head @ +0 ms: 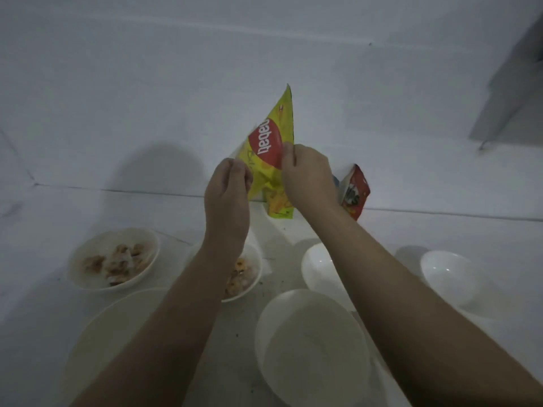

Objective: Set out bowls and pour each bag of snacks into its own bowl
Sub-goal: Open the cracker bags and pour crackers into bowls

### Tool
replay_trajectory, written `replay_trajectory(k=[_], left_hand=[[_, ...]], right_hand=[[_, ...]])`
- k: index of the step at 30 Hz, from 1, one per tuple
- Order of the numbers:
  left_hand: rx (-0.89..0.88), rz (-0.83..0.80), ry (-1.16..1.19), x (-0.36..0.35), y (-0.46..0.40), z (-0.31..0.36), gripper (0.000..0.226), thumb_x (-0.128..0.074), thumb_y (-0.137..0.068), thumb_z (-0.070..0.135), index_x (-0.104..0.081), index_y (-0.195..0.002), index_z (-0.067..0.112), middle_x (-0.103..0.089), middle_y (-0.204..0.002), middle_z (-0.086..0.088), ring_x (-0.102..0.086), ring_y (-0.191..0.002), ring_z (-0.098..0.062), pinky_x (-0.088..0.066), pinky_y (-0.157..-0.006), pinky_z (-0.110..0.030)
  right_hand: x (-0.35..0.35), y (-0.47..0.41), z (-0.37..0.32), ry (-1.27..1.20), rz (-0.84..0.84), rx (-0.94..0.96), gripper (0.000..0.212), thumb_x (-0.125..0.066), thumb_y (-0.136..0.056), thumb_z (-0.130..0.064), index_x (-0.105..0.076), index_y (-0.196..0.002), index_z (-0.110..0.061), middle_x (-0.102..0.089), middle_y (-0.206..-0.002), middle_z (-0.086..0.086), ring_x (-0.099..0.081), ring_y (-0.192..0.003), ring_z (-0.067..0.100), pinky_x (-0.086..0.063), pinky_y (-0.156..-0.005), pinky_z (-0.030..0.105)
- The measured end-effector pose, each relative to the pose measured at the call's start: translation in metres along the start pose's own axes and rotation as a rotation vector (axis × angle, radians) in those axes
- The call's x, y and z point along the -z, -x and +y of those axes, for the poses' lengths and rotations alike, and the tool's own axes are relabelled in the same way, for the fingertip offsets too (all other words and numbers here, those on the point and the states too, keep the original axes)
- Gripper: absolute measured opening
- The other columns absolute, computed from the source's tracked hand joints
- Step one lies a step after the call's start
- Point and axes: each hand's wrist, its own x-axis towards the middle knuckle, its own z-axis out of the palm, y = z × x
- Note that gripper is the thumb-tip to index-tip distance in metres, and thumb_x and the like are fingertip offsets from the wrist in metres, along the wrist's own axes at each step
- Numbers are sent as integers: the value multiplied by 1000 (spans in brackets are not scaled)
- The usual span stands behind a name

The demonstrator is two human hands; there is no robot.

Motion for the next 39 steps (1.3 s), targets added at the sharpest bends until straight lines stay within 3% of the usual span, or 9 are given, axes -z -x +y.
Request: replay_trajectory(k=[7,10,13,16,23,28,33,36,39], left_hand=[[-120,-134,-8,-78,65,24,31,-42,-99,18,-45,-68,19,-45,-62,11,-42,-60,-5,-36,-59,-22],[-88,-154,28,-117,99,33,30,-42,-101,14,-48,-71,13,-48,-57,12,-44,-56,-4,-38,-58,-25],[-75,-248,45,-168,144,34,28,-43,-102,17,-56,-82,2,-58,-70,-3,-56,-67,-13,-44,-62,-32],[-36,-386,103,-222,198,39,29,-43,-103,16,-51,-77,8,-51,-65,11,-48,-62,-3,-42,-59,-19],[-155,-604,73,-308,293,46,32,-45,-97,27,-47,-72,8,-47,-61,6,-42,-58,-5,-36,-55,-24],[-242,-709,-37,-349,341,40,37,-45,-95,31,-45,-68,6,-46,-58,-7,-42,-58,-16,-37,-55,-38],[58,-902,-62,-371,373,19,32,-48,-99,25,-53,-75,6,-48,-67,-11,-44,-63,-13,-37,-62,-33],[206,-946,-103,-375,372,10,34,-46,-99,28,-51,-69,13,-47,-61,4,-45,-59,-11,-37,-61,-27],[258,-936,-101,-378,363,10,38,-47,-99,28,-50,-62,21,-45,-52,16,-44,-52,-1,-35,-53,-15]], right_hand=[[109,73,49,-162,193,-38,47,-34,-107,-31,-36,-60,-23,-44,-57,-9,-43,-55,7,-32,-60,27],[152,100,83,-229,237,-85,47,-37,-106,-32,-37,-62,-16,-41,-55,-7,-37,-50,8,-29,-48,19],[199,133,124,-323,272,-159,48,-40,-105,-33,-44,-64,-8,-44,-57,-5,-38,-52,5,-30,-47,18],[248,167,167,-412,297,-241,50,-41,-105,-34,-56,-74,3,-54,-62,0,-45,-55,5,-37,-52,18],[336,225,254,-379,316,-380,55,-42,-102,-39,-60,-93,11,-65,-92,30,-57,-68,28,-51,-66,44],[372,260,299,-318,230,-496,50,-43,-102,-33,-55,-85,13,-53,-70,10,-45,-64,15,-35,-61,31],[365,284,338,-258,59,-572,48,-42,-101,-34,-56,-79,6,-52,-68,5,-44,-63,13,-36,-60,30],[358,289,346,-354,49,-617,52,-38,-102,-42,-63,-81,-1,-63,-75,14,-53,-67,11,-44,-68,28],[358,286,345,-397,62,-587,56,-33,-104,-48,-49,-60,-16,-51,-63,3,-47,-60,9,-38,-59,16]])
